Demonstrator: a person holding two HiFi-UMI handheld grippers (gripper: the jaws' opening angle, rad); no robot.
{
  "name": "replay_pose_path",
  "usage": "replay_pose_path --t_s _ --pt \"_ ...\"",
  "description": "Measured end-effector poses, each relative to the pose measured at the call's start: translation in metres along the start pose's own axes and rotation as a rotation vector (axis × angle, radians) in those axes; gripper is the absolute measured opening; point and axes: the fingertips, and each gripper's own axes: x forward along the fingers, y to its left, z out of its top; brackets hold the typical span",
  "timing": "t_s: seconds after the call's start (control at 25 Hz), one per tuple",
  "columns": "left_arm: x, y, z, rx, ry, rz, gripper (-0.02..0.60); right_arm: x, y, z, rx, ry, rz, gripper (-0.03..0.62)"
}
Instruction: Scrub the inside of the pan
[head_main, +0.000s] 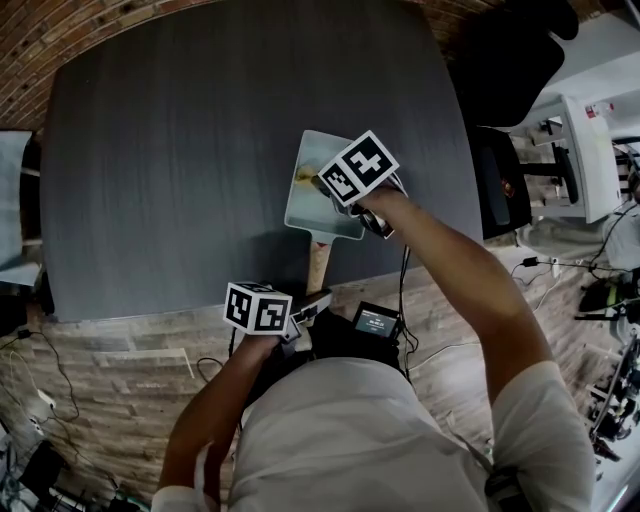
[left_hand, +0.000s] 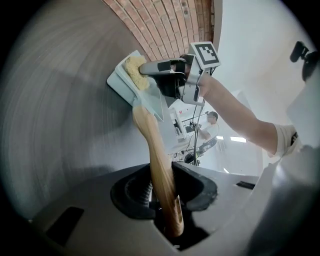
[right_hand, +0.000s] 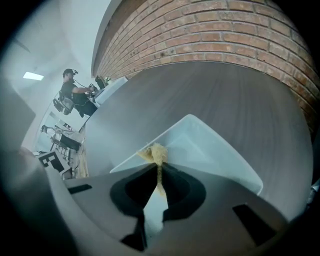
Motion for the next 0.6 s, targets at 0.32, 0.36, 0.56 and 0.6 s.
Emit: replay_pose_path --t_s 0.32,0.36,0.56,0.6 --pt "0.002 -0.001 -0.005 0.010 0.031 -0.001 0.117 -0.005 -0.031 0.023 0.066 -0.043 -0.080 0.037" --pt "0.003 -0.002 -0.006 0.012 0.036 -0.002 0.117 -0.005 -0.036 0.026 0.088 -0.057 -0.091 0.037" --pt "0.005 0.000 -0.012 0.004 0.044 0.004 0.117 -0.008 -0.049 0.033 0.166 -0.119 -0.138 0.037" --pt "0.005 0.000 -0.011 0.003 0.041 0.005 0.117 -0.008 -0.050 0.033 0.170 -0.126 -0.142 0.037"
